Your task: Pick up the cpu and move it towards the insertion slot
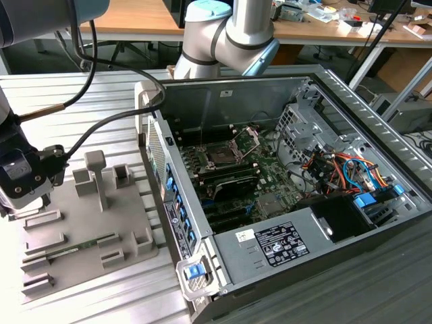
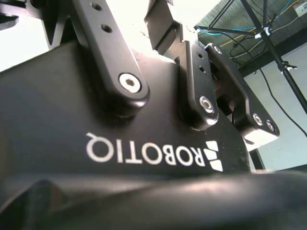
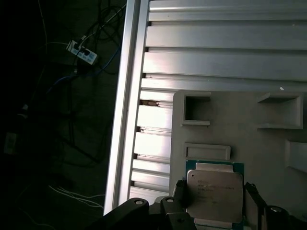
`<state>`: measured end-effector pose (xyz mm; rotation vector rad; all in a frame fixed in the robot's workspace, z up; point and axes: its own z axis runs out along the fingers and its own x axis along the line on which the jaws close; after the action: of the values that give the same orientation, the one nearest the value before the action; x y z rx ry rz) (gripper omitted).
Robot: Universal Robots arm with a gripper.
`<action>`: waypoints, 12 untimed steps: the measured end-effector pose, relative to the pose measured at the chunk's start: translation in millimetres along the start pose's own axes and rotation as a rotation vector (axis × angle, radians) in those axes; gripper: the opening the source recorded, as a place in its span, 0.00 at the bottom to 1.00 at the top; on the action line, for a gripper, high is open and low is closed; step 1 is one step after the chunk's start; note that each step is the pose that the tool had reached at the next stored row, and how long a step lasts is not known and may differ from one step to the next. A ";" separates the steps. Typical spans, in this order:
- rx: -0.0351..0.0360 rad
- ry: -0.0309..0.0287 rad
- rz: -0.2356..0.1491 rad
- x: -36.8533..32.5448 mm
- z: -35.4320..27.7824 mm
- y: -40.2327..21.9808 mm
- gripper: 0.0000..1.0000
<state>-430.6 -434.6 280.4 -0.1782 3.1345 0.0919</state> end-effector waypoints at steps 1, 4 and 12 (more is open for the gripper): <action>0.0000 0.0001 0.000 0.0 -0.3 0.0 0.55; 0.0000 0.0000 0.000 0.0 -1.5 0.1 0.55; 0.0000 0.0000 0.000 0.0 -5.1 0.3 0.55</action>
<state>-430.6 -434.7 285.5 -0.1782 3.1346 0.0919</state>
